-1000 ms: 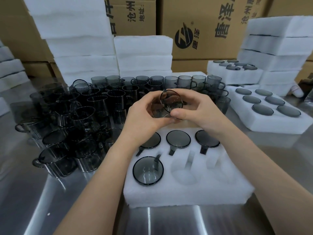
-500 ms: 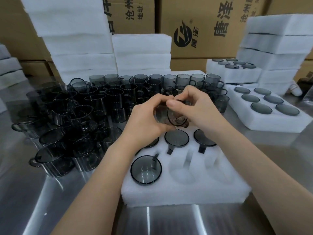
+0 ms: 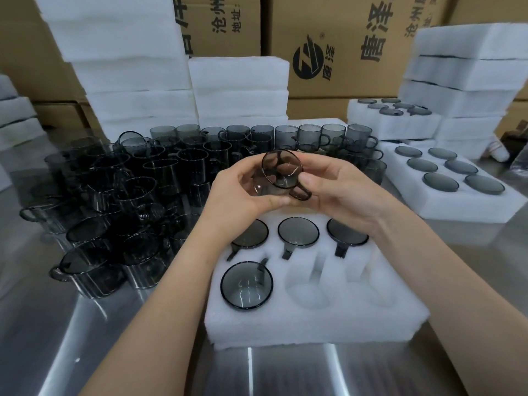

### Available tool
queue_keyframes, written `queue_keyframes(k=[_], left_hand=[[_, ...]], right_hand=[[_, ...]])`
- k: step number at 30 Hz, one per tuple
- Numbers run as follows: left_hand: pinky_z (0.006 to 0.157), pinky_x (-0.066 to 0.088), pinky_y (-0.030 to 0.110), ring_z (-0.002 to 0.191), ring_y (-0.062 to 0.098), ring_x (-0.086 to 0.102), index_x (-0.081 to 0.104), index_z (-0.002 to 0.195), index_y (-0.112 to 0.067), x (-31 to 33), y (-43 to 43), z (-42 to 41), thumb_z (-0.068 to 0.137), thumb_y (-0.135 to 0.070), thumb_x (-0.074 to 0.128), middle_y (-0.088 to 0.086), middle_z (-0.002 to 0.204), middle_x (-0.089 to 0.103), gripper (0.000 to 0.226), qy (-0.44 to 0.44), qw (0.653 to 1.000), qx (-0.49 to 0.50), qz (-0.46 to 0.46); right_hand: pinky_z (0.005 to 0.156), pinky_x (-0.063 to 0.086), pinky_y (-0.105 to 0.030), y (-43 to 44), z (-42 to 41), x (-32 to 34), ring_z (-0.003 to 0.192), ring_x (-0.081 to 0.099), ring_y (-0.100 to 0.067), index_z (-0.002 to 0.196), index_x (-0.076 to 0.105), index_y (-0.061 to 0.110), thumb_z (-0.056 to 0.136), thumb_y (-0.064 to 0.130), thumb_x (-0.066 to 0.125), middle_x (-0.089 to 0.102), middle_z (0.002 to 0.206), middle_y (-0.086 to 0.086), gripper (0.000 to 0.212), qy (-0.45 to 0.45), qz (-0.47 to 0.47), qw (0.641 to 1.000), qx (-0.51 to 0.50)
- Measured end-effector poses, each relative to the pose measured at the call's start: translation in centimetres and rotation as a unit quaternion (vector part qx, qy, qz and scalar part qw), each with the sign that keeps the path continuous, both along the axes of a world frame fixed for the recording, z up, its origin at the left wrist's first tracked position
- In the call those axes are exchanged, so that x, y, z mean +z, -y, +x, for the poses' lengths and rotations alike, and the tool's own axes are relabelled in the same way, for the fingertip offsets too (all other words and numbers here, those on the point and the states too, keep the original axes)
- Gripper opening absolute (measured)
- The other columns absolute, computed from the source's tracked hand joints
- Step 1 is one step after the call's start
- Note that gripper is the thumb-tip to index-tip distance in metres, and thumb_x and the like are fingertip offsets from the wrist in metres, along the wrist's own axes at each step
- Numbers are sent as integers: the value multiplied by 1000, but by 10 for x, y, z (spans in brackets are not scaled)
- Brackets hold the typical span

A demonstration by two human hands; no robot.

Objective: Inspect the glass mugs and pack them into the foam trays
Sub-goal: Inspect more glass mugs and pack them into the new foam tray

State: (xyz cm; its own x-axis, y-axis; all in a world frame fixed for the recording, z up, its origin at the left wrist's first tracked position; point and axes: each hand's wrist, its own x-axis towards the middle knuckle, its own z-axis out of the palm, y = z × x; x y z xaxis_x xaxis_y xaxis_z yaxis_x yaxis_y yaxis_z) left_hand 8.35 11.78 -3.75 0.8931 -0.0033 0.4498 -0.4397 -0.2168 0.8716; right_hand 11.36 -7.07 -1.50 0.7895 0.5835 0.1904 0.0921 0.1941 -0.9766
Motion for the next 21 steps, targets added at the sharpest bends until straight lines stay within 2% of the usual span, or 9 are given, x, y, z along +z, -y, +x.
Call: queue_keyframes(k=[2, 5, 8, 10, 13, 15, 19, 21], left_hand=[[87, 55, 24, 100, 6, 69, 67, 118, -19, 0, 0, 0, 66, -1, 86, -6, 108, 73, 58, -10, 1000, -1, 5], [93, 56, 38, 101, 12, 69, 68, 116, -18, 0, 3, 0, 63, -7, 90, -2, 107, 73, 58, -12, 1000, 4, 24], [93, 54, 44, 99, 17, 69, 68, 110, -26, 0, 6, -1, 57, -23, 90, -6, 103, 74, 57, -2, 998, 15, 53], [89, 56, 38, 96, 12, 69, 67, 106, -30, 0, 8, -2, 56, -29, 90, -11, 99, 73, 55, 7, 997, 24, 77], [80, 50, 13, 91, -5, 64, 63, 105, -38, 0, 9, -5, 59, -28, 91, -25, 96, 68, 54, 39, 988, 31, 146], [77, 44, 6, 89, -10, 60, 62, 110, -41, 1, 9, -6, 61, -28, 91, -30, 95, 66, 58, 54, 981, 36, 181], [81, 42, 4, 96, -11, 58, 60, 114, -41, 1, 10, -6, 63, -31, 90, -29, 99, 65, 61, 51, 978, 33, 199], [84, 42, 5, 98, -10, 59, 60, 115, -37, 1, 10, -5, 64, -32, 90, -26, 101, 66, 60, 52, 980, 33, 187]], right_hand=[[86, 56, -40, -1, 0, -2, 103, 65, -23, 131, 55, 2, 80, 6, 65, 59, 128, -19, 53, 17, -7, 1000, -13], [80, 59, -43, -3, -2, -3, 92, 69, -26, 114, 62, 11, 73, 11, 81, 67, 114, -8, 45, 71, -64, 993, -67], [68, 61, -39, -7, -5, -3, 79, 70, -20, 100, 60, 17, 67, 22, 83, 69, 105, -1, 40, 123, -113, 978, -121], [62, 60, -37, -10, -6, -4, 74, 68, -15, 94, 58, 20, 62, 33, 86, 68, 97, 2, 44, 153, -136, 966, -157], [69, 57, -42, -11, -4, -5, 81, 67, -19, 81, 55, 25, 56, 54, 81, 67, 86, 2, 47, 195, -171, 939, -226], [70, 53, -39, -12, -2, -6, 75, 65, -16, 73, 53, 26, 57, 58, 78, 65, 76, 4, 44, 203, -166, 932, -252], [57, 43, -17, -14, 2, -7, 59, 50, -3, 62, 50, 27, 75, 53, 70, 53, 60, 11, 36, 198, -119, 931, -283], [57, 43, -20, -14, 2, -7, 59, 51, -6, 61, 52, 27, 88, 42, 63, 53, 63, 6, 33, 169, -99, 941, -277]])
